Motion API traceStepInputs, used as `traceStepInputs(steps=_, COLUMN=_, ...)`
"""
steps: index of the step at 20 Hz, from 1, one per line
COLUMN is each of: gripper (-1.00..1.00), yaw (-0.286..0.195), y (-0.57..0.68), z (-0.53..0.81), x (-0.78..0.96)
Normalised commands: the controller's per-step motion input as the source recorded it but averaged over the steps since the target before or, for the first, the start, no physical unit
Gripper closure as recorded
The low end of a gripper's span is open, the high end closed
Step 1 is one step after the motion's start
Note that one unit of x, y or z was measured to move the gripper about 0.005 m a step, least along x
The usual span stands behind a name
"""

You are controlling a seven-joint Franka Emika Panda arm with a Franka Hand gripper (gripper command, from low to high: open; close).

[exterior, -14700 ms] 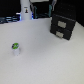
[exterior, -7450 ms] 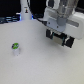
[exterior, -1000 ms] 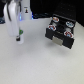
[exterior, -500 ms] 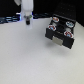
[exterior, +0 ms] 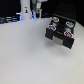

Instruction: Open the kcup holder, insert the kcup into the holder, and close the kcup holder

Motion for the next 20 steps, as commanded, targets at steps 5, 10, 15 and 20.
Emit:
traceStepInputs(steps=5, gripper=1.0, yaw=0.019, y=0.63, z=0.3, x=0.09)
traceStepInputs(steps=10, gripper=1.0, yaw=0.015, y=0.64, z=0.28, x=0.05)
traceStepInputs(steps=15, gripper=1.0, yaw=0.014, y=0.66, z=0.31, x=0.11)
traceStepInputs(steps=20, gripper=1.0, yaw=0.029, y=0.65, z=0.15, x=0.11)
